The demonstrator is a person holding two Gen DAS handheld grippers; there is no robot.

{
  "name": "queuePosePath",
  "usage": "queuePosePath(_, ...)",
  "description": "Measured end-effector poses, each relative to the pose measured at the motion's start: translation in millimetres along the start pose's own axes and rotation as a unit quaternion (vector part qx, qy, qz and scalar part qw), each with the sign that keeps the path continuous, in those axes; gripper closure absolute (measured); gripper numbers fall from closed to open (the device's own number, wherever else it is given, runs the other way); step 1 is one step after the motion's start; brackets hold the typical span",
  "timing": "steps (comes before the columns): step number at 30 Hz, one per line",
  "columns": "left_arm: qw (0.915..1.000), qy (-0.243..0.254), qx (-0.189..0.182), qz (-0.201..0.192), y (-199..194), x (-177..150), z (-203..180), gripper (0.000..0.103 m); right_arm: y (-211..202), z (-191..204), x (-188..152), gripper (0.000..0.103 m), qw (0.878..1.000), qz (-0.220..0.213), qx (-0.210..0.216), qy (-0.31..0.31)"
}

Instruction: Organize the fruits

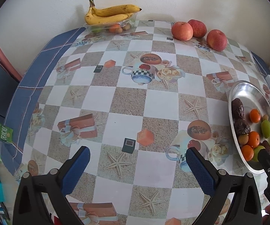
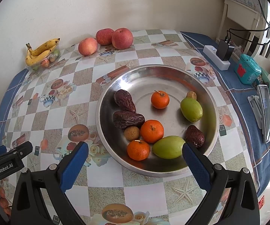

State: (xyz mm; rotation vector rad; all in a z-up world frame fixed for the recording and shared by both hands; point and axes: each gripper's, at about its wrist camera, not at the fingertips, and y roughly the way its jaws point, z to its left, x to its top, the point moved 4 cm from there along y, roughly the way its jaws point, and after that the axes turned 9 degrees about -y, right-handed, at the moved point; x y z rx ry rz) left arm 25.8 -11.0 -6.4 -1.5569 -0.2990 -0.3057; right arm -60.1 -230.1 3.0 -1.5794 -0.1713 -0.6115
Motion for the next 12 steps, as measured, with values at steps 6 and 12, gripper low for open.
queuePosePath(6, 0.9997, 0.006, 0.022, 0.005, 1.6, -1.5, 0.2, 0.0, 0.7, -1.5, -0.9, 0.003, 1.0, 0.004, 0.001, 0.003)
queuePosePath(12, 0.9997, 0.009, 0.022, 0.0, 0.0, -1.2, -0.1, 0.0, 1.0, -2.4, -0.9, 0.003, 1.0, 0.004, 0.001, 0.004)
